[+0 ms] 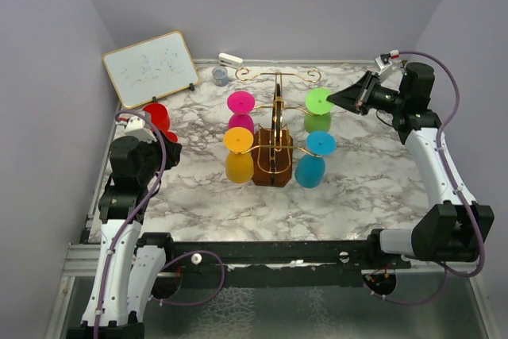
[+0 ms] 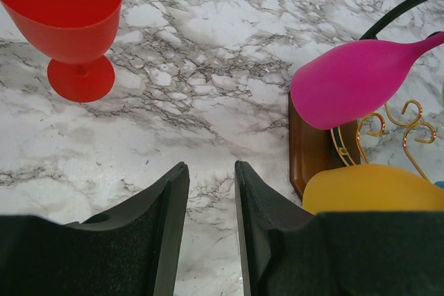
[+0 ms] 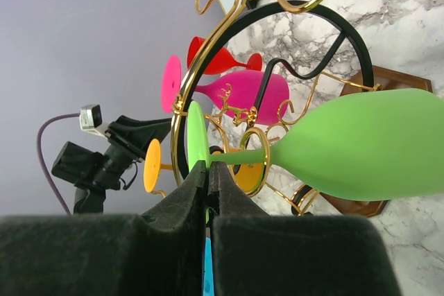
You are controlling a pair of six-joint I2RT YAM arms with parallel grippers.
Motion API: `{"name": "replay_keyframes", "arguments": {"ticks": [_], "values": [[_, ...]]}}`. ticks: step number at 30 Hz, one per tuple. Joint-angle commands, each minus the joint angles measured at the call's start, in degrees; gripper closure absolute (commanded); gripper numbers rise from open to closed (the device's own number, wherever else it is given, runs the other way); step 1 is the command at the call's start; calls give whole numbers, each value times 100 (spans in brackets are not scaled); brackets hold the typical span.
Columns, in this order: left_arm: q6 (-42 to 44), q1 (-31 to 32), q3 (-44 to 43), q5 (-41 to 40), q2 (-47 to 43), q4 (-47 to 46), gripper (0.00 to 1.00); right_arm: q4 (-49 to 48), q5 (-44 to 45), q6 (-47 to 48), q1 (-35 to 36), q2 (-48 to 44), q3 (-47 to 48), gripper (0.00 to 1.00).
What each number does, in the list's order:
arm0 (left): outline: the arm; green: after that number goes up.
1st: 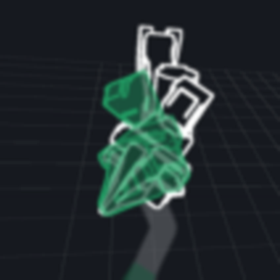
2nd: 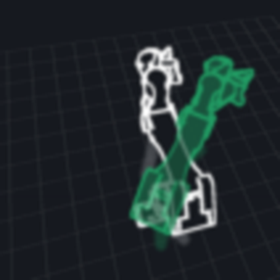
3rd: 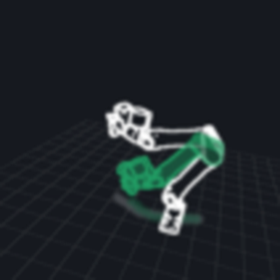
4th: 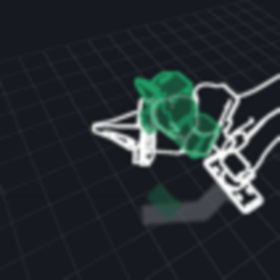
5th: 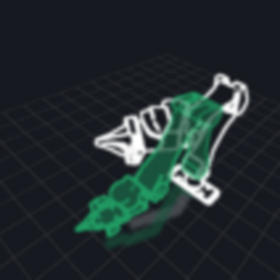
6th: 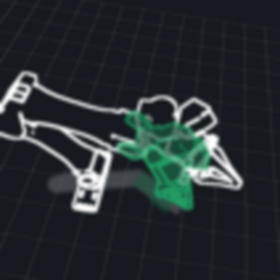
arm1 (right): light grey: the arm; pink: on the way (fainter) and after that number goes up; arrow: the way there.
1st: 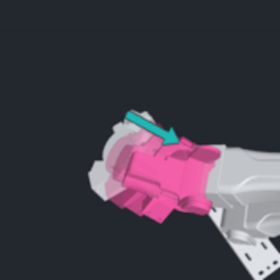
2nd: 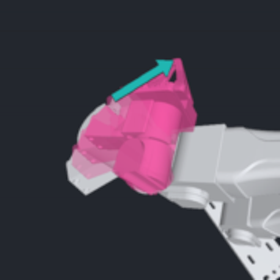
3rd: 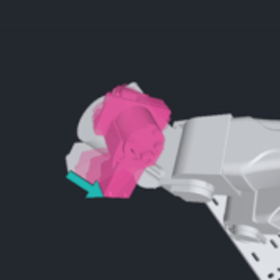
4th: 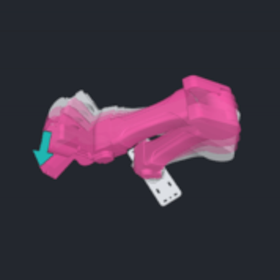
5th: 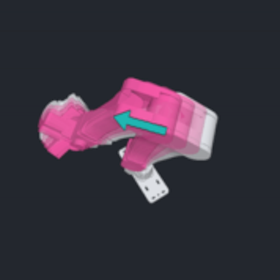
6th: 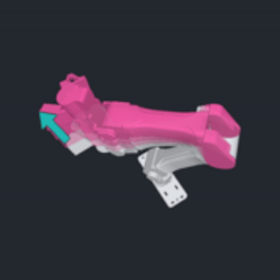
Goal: Take the wine glass off the wine glass rack
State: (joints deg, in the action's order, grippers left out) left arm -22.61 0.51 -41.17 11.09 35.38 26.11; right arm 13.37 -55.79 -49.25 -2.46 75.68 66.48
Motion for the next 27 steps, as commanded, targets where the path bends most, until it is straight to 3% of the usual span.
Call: {"name": "replay_keyframes", "arguments": {"ticks": [1,27], "values": [[-33,32,85,-90,-24,-136,65,-140,-131,-94,24,-265,67,99],[-46,54,116,-98,-4,-167,65,315,-278,421,97,-364,-76,99]]}}
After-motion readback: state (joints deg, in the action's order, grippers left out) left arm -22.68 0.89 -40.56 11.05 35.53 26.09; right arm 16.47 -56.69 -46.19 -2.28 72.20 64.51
